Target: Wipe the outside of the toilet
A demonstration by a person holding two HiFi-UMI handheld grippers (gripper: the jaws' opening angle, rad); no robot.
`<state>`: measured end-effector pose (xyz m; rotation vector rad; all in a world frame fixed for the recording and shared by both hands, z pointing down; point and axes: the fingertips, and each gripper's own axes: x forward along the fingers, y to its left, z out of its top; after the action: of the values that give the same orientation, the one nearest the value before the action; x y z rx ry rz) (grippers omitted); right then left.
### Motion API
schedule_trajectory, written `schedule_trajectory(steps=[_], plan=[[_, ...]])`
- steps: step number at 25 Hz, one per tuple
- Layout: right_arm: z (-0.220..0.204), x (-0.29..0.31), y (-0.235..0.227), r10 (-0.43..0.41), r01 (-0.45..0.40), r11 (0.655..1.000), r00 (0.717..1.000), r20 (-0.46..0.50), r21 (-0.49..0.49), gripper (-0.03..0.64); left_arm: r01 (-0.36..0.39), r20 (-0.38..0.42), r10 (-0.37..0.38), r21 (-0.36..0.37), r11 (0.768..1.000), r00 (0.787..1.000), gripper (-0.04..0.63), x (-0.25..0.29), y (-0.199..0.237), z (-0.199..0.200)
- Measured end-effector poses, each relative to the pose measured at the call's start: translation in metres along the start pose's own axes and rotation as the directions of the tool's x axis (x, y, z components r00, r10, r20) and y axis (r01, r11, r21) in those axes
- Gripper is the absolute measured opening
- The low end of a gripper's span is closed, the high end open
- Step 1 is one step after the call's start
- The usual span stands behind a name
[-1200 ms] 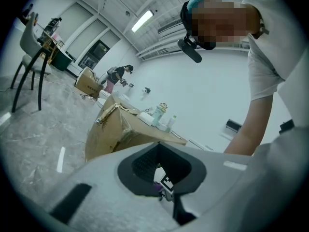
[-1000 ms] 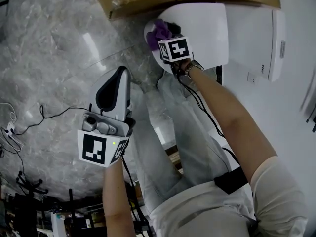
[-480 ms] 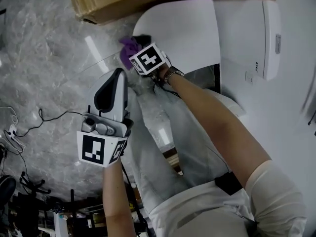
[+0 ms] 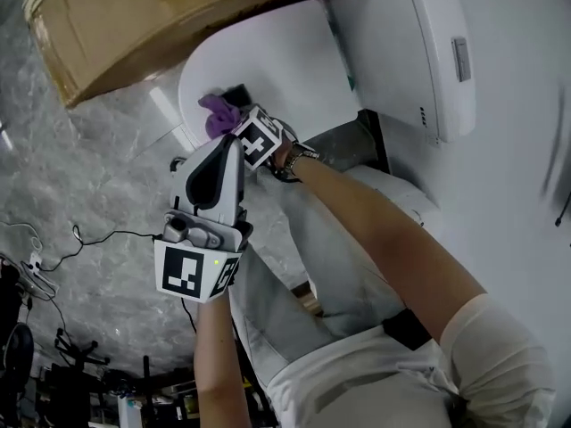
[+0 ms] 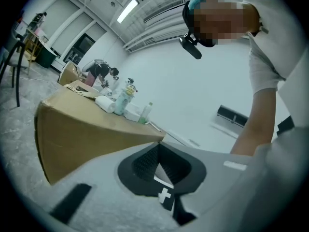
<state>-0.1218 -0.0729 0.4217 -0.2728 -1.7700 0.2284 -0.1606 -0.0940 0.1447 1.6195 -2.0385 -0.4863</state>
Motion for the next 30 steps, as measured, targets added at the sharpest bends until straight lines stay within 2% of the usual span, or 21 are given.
schedule_trajectory(steps=[6,10,13,17,21,24,30], plan=[[-0.060,-0.048,-0.129,-0.142,0.139,0.977,0.990,0.005,0.165,0.131,0.053,-0.040,-0.053,0.014,0.998,0.998,0.005,0.050,-0.041,-0.018],[-0.086,-0.082,-0.194,-0.235,0.220,0.949,0.971,0.038,0.227,0.131,0.086,-0.053,-0.085,0.007,0.996,0.995,0.005,0.076,-0.066,-0.029],[-0.105,-0.097,-0.223,-0.280,0.259,0.928,0.959,0.044,0.267,0.132,0.120,-0.063,-0.121,-0.011,0.993,0.991,0.005,0.092,-0.087,-0.041],[-0.122,-0.103,-0.238,-0.320,0.292,0.904,0.946,0.041,0.313,0.132,0.167,-0.084,-0.169,-0.027,0.986,0.982,0.005,0.099,-0.104,-0.056],[-0.121,-0.099,-0.240,-0.354,0.305,0.863,0.934,0.052,0.404,0.132,0.196,-0.108,-0.198,-0.030,0.980,0.974,0.005,0.083,-0.099,-0.068],[-0.123,-0.093,-0.238,-0.376,0.321,0.838,0.926,0.040,0.440,0.132,0.181,-0.118,-0.183,-0.033,0.983,0.976,0.005,0.062,-0.082,-0.073],[-0.118,-0.083,-0.221,-0.414,0.356,0.796,0.910,0.011,0.490,0.130,0.117,-0.098,-0.121,-0.045,0.992,0.988,0.005,0.004,-0.030,-0.059]])
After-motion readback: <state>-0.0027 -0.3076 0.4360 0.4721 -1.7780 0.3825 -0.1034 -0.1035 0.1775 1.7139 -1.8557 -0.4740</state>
